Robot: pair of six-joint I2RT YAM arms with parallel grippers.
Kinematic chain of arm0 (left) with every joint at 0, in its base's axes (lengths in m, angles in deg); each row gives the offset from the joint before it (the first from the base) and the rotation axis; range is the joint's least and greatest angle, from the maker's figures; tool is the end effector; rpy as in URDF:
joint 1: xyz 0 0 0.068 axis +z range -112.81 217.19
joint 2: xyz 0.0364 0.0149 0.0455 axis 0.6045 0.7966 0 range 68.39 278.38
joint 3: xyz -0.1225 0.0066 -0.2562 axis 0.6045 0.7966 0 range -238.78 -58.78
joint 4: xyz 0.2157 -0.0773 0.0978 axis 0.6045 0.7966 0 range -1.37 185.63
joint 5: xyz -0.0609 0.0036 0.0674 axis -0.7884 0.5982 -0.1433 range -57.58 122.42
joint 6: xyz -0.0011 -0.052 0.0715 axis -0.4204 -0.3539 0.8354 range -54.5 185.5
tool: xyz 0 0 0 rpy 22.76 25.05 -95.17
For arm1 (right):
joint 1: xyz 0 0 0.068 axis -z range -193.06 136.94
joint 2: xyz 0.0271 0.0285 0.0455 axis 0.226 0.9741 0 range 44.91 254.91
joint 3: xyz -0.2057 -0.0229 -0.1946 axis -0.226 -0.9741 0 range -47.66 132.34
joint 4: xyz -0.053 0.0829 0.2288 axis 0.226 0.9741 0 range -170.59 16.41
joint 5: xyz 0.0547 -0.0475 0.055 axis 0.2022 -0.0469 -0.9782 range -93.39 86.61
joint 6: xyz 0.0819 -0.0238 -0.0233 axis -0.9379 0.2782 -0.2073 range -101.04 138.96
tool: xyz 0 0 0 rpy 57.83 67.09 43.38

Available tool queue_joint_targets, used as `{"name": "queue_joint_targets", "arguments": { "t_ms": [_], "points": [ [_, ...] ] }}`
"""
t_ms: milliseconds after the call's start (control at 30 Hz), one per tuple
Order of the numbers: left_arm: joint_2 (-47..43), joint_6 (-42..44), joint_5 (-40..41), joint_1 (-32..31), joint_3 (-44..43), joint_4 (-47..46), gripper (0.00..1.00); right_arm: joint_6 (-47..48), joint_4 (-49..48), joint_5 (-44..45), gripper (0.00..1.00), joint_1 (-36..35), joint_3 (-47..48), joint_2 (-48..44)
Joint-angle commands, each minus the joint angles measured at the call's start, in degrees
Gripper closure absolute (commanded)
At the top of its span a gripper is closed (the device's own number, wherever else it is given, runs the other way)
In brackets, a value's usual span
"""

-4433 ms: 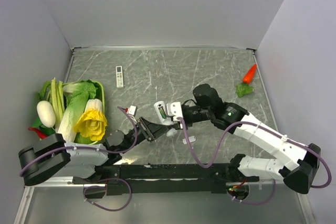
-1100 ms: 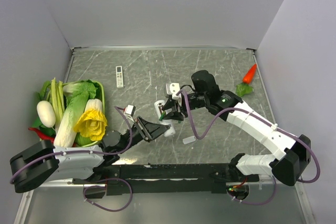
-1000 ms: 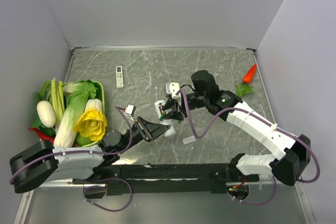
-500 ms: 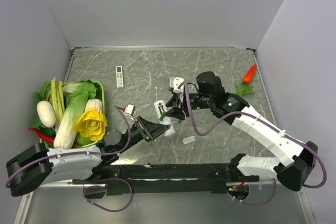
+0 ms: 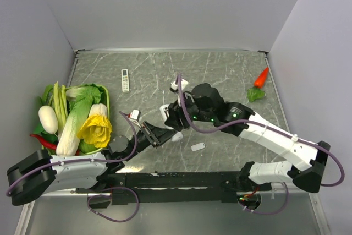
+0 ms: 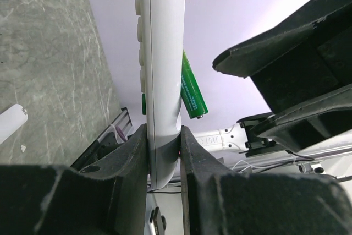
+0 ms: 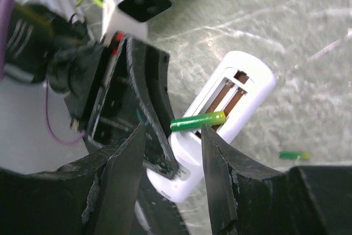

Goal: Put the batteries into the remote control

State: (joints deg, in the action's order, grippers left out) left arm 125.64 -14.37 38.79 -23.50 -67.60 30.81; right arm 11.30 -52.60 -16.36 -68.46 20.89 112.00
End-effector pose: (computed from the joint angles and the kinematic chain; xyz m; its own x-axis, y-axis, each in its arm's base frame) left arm 0.1151 -0.1873 0.2365 -0.7863 -0.5978 -0.1558 0.2217 -0.0377 -0.9744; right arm 0.1432 0.2385 0.3661 -0.3735 -0.3125 -0.8734 -0.8741 0.4337 0.2186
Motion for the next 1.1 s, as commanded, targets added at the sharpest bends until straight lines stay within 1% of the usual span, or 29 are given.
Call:
{"name": "queue_joint_targets", "arguments": {
  "t_ms": [0,100,233,333,433,600,700,933,1067],
  "points": [
    [0.6,-0.5,1.6,-0.2,-1.6,-2.2,0.98,-10.3,6.2,11.4,0.47,-2.6,6.7,3.8],
    [1.2,-0.7,1.7,-0.2,-1.6,-2.6,0.98,-11.8,6.0,12.9,0.47,-4.3,7.9,5.2],
    [1.5,-0.6,1.9,-0.3,-1.6,-2.7,0.98,-12.5,9.2,19.5,0.47,-6.0,10.5,7.9],
    [1.3,-0.4,2.2,-0.3,-1.7,-2.3,0.98,-12.6,11.3,22.4,0.47,-7.0,11.8,9.4],
    [1.3,-0.1,2.6,-0.2,-1.7,-2.2,0.98,-13.0,11.2,22.6,0.48,-7.4,11.5,9.5],
    [1.9,0.1,2.9,-0.3,-1.8,-2.2,0.98,-13.1,13.0,25.0,0.53,-8.5,12.1,11.1],
    [2.1,0.2,3.2,-0.3,-1.9,-2.1,0.98,-13.3,12.3,24.6,0.57,-8.8,12.0,11.3],
    [2.7,0.3,3.4,-0.2,-2.3,-2.0,0.98,-13.2,12.5,24.3,0.6,-9.2,12.0,12.3],
    [2.4,0.3,3.5,-0.3,-2.0,-2.0,0.98,-13.0,13.2,25.6,0.64,-9.4,11.6,12.0]
  ]
}}
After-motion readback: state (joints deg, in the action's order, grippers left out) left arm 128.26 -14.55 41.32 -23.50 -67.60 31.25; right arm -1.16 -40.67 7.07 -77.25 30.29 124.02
